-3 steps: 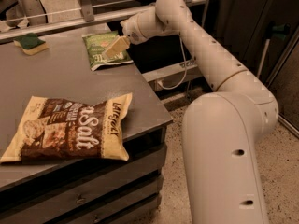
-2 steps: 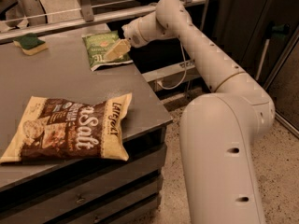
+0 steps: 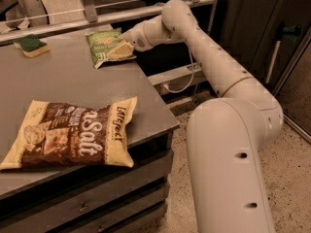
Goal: Pick green jalapeno chip bag
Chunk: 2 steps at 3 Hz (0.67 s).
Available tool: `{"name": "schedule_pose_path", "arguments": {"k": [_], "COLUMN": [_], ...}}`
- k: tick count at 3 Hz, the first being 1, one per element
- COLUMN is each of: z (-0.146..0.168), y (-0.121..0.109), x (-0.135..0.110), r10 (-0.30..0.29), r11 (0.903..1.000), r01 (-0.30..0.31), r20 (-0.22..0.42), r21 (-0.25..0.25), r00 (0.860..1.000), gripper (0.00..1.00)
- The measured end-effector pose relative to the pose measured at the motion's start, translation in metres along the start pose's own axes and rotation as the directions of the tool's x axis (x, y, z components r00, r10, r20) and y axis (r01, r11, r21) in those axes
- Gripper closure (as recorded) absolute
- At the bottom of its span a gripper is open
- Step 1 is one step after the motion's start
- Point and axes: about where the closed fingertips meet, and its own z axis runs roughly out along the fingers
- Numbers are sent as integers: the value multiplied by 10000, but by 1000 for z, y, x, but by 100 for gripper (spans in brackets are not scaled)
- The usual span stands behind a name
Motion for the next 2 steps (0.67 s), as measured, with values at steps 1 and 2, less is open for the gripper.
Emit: {"name": "schedule_pose_path", "arguments": {"k": [1, 2], "z": [-2, -9], "y": [5, 13], "x": [-6, -14], "r10": [-86, -199], "r11": [9999, 9996], "r01": [88, 205], "r20": [156, 325], "r21": [-89, -180], "r00": [9998, 9993], "gripper": [62, 86]}}
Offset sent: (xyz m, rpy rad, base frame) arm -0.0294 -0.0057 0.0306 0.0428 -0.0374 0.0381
